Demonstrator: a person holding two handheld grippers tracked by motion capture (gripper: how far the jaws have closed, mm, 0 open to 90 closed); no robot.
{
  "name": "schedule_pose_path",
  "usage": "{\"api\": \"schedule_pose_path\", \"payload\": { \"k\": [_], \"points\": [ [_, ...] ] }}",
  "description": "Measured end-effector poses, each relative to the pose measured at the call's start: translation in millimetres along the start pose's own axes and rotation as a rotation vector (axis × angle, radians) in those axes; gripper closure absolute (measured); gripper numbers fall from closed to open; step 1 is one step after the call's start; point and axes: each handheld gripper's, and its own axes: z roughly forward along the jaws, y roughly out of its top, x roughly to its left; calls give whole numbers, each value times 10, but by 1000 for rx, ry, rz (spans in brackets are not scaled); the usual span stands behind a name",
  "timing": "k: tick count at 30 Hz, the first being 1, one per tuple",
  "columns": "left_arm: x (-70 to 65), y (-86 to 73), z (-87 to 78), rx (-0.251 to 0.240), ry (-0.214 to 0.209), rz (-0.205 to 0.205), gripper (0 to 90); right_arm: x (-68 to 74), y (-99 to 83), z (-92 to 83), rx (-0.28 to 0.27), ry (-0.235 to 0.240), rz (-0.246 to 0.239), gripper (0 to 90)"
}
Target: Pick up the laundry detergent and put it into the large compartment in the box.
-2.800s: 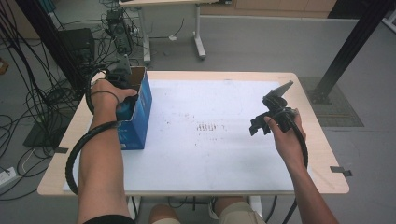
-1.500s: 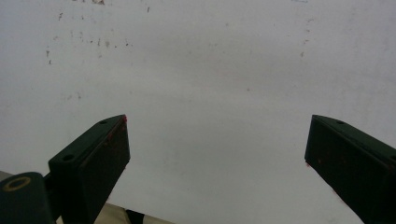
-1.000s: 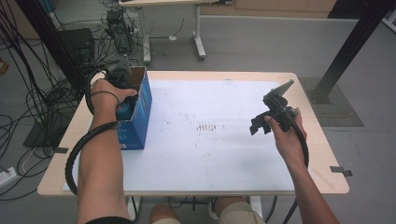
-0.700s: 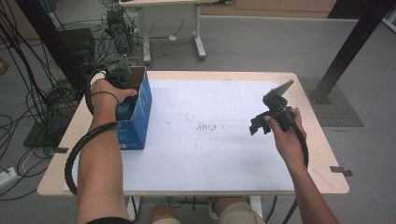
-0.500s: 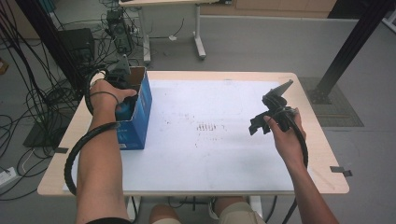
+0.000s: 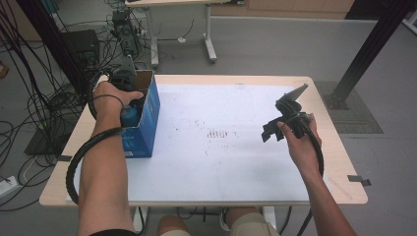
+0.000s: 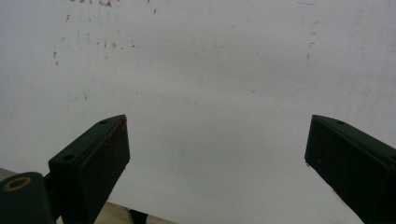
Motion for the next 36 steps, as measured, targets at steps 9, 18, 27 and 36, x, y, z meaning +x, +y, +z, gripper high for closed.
{"api": "schedule_pose_path", "payload": {
  "k": [9,18,27,36],
  "points": [
    [-11,-48,-208,-7,7,-19,285,61,-20,-26,-11,-8,-11,65],
    [-53,-176,-586,-45,-4,25,230,32,-19,-28,-9,-2,2,65],
    [-379,-223,-919,-73,-21,72,171,69,2,-44,-15,-5,-3,65],
    [-881,-140,-1006,-82,-115,139,154,104,43,-94,-23,-20,-2,65]
  ]
}}
